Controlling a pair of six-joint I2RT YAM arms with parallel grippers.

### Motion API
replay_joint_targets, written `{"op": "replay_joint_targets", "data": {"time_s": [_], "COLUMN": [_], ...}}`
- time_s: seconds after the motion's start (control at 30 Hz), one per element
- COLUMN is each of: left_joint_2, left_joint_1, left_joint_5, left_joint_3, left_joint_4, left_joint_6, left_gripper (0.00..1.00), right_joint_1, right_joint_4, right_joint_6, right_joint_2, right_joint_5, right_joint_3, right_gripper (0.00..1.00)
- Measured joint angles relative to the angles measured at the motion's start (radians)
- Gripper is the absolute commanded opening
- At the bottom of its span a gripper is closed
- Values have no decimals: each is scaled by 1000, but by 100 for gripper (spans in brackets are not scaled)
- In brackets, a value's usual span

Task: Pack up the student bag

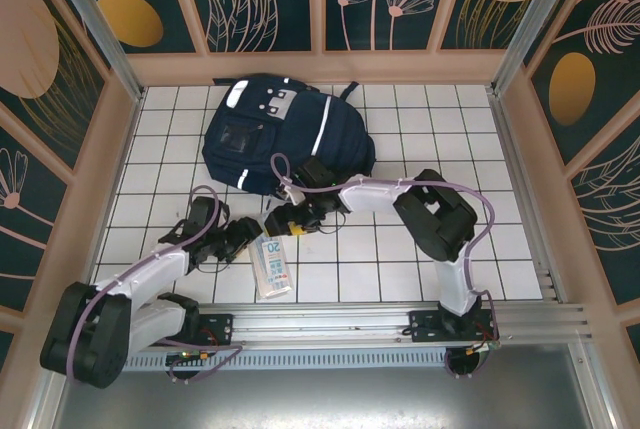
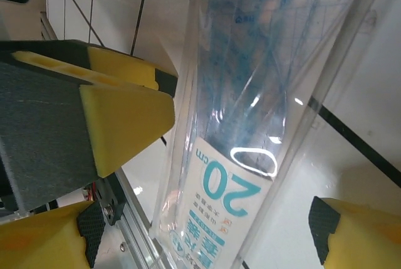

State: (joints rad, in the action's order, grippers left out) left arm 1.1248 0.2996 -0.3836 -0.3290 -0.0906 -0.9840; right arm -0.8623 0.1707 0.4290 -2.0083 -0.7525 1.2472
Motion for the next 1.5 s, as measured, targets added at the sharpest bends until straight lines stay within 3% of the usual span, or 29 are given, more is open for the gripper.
{"op": "replay_joint_targets", "data": {"time_s": [0.2, 0.53, 0.67, 0.73, 0.83, 1.0, 1.23, 1.5], "left_joint_2": [50, 200, 262, 280, 286, 257, 151, -211], "left_joint_1": [-25, -27, -27, -26, -12, -5, -4, -5], "left_joint_5": [-59, -187, -222, -230, -243, -252, -214, -64], "left_joint_3": [5, 50, 68, 75, 88, 84, 40, -53], "left_joint_4": [63, 431, 571, 610, 609, 585, 435, 333], "left_joint_6": [-45, -134, -165, -179, -188, -161, -119, -148], "left_gripper": [61, 57, 48, 37, 19, 1, 0, 0], "right_joint_1": [4, 45, 63, 68, 76, 91, 119, 171], "right_joint_4": [-9, -146, -225, -254, -303, -369, -279, -261], "right_joint_6": [23, 130, 186, 206, 233, 256, 219, 251], "right_joint_2": [-26, -33, -33, -33, -33, -23, 93, 386], "right_joint_5": [-20, -137, -177, -188, -199, -211, -81, 83], "right_joint_3": [14, -42, -75, -86, -106, -145, -184, -254], "right_gripper": [86, 87, 87, 87, 87, 86, 89, 97]}}
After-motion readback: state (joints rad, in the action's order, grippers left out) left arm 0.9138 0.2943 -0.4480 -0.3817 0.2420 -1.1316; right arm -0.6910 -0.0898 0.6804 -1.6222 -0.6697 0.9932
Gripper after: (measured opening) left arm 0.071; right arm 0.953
